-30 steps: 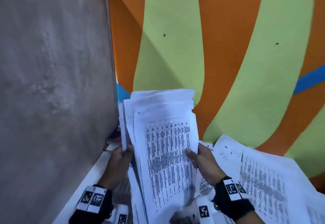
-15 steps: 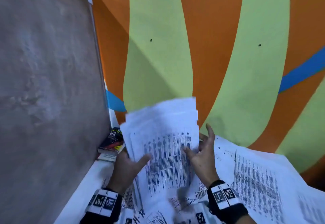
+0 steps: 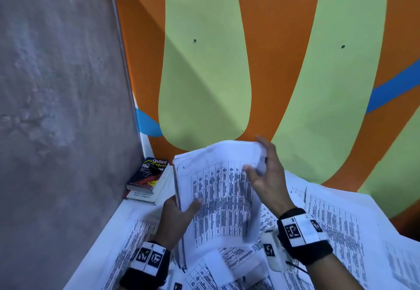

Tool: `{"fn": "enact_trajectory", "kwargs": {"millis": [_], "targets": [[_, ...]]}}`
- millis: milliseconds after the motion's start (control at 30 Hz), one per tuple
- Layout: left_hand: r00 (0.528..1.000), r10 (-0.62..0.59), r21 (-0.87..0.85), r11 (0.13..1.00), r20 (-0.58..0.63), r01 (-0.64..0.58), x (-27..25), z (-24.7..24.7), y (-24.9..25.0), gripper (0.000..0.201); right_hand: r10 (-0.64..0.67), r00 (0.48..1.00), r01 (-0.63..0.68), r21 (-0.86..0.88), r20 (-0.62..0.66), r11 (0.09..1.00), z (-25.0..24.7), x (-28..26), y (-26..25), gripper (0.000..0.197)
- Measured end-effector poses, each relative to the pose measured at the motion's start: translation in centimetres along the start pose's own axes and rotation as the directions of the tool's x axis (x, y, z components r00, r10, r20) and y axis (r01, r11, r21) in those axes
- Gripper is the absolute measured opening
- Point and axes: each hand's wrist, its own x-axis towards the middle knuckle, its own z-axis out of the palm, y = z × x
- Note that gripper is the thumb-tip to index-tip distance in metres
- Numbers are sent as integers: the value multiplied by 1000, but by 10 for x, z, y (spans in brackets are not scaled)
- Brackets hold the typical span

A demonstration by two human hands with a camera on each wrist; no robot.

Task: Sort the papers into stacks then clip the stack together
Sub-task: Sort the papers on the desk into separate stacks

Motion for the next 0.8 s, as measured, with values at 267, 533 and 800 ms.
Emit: {"fn": "enact_trajectory", "kwargs": {"millis": [267, 533, 800], "targets": [[891, 132, 154, 985, -435, -71, 27, -49, 13, 30, 533, 839, -498, -238, 111, 834, 0, -13, 89, 51], [856, 83, 192, 981, -510, 19, 24, -87, -6, 27, 849, 525, -592, -696, 50, 407, 62, -50, 140, 92], [863, -9, 171, 979, -505, 111, 22, -73, -5, 42, 812, 564, -773, -442, -153, 454, 64, -48, 151, 42]]}}
